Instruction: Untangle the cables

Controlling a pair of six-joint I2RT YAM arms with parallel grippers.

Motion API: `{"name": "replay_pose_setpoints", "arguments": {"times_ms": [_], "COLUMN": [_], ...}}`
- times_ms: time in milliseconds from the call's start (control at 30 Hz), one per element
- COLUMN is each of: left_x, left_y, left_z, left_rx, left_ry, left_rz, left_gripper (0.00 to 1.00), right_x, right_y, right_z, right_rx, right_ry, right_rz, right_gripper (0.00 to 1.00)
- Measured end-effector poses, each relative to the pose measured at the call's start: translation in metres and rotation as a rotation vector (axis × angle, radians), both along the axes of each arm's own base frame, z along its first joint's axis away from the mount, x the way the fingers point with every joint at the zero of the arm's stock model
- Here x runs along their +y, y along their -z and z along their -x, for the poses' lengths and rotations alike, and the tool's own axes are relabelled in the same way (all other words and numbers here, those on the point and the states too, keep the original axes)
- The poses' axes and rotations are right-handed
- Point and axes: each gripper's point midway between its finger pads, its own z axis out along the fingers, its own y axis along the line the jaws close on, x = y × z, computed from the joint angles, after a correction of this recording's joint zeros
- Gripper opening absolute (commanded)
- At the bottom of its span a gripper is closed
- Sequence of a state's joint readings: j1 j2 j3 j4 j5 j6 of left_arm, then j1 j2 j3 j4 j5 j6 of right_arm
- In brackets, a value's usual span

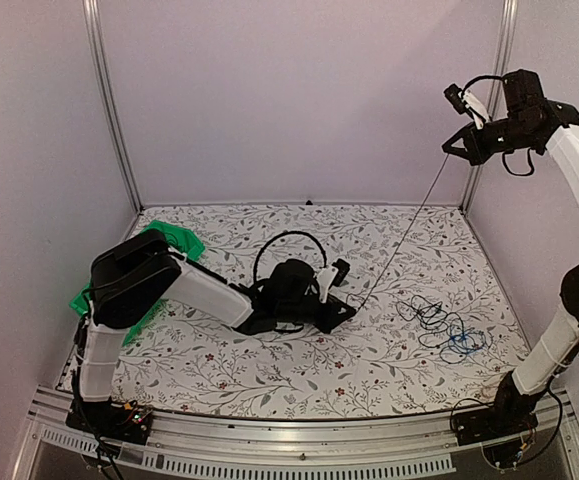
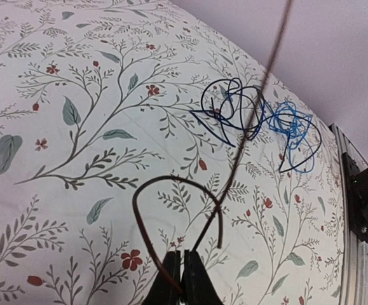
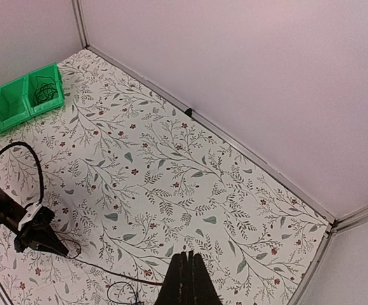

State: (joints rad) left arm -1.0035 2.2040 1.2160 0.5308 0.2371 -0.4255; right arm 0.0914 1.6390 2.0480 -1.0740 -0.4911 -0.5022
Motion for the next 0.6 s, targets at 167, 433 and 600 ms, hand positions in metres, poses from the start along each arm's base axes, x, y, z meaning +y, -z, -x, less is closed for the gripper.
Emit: {"name": "replay_pose_setpoints", "arguments": {"times_ms": [167,433,600], "left_x": [0.005,0.003,0.014], "left_y": [-0.020,-0.027,-0.033], "left_z": [-0.006,-0.011,-0.014], "left_rx": [-0.011,-0.028,-0.045], "left_ry": [-0.021,-0.024,-0.027], "left_rz": [0.036,0.032,-0.034], "left_gripper": [0.00,0.00,0.00], "right_x": [-0.019,-0.030,-0.019], "right_y": [-0.005,-0.009,0.024], "right_z": [-0.017,-0.024,-0.018], "right_rx": [-0.036,-0.051,0.023], "right_ry": [0.090,0.148,0.068], "right_rz": [0.002,-0.007,-0.049], "right_gripper": [0.00,0.00,0.19]}}
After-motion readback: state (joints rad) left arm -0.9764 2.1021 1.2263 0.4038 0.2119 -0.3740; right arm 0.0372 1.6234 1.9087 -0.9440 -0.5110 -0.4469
